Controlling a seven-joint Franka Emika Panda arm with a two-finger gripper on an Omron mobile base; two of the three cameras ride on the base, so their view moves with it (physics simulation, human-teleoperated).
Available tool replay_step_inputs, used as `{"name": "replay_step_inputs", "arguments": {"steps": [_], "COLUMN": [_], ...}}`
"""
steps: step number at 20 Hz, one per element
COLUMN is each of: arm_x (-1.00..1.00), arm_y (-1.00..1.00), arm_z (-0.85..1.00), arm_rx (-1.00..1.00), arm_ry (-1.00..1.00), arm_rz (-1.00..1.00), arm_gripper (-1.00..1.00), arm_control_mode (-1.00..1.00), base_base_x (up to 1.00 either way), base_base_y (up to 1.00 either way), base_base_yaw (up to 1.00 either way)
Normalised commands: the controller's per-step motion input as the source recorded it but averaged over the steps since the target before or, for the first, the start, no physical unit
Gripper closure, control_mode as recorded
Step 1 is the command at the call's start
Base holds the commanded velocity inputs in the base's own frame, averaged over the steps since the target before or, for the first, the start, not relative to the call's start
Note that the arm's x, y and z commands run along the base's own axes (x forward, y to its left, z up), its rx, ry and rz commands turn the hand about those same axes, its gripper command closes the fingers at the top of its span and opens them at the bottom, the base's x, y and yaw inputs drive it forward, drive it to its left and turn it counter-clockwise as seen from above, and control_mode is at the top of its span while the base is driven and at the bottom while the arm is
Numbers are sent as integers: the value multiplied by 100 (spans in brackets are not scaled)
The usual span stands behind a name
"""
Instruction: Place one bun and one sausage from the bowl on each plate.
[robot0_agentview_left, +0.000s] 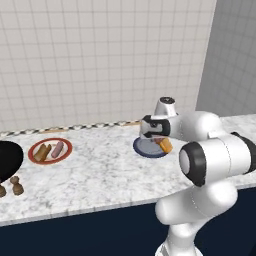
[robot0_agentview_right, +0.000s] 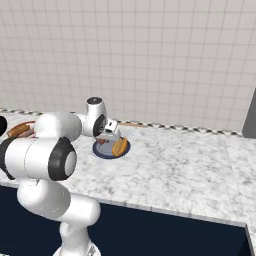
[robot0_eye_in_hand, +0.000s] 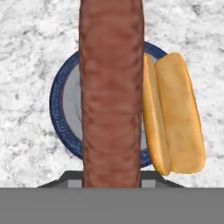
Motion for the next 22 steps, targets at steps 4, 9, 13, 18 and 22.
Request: {"name": "replay_step_inputs", "arguments": {"steps": [4, 9, 13, 18, 22], "arm_x": [30, 29, 22, 16, 0], "arm_y": [18, 16, 0, 0, 1], "arm_z": [-18, -36, -44, -21, -12], "arm_rx": [0, 0, 0, 0, 0], "arm_ry": [0, 0, 0, 0, 0], "arm_rz": [0, 0, 0, 0, 0], "arm_gripper": [100, 100, 100, 100, 100], "arm_control_mode": [-100, -100, -100, -100, -100], "base_base_x": [0, 0, 0, 0, 0], "base_base_y": [0, 0, 0, 0, 0], "base_base_yaw": [0, 0, 0, 0, 0]}}
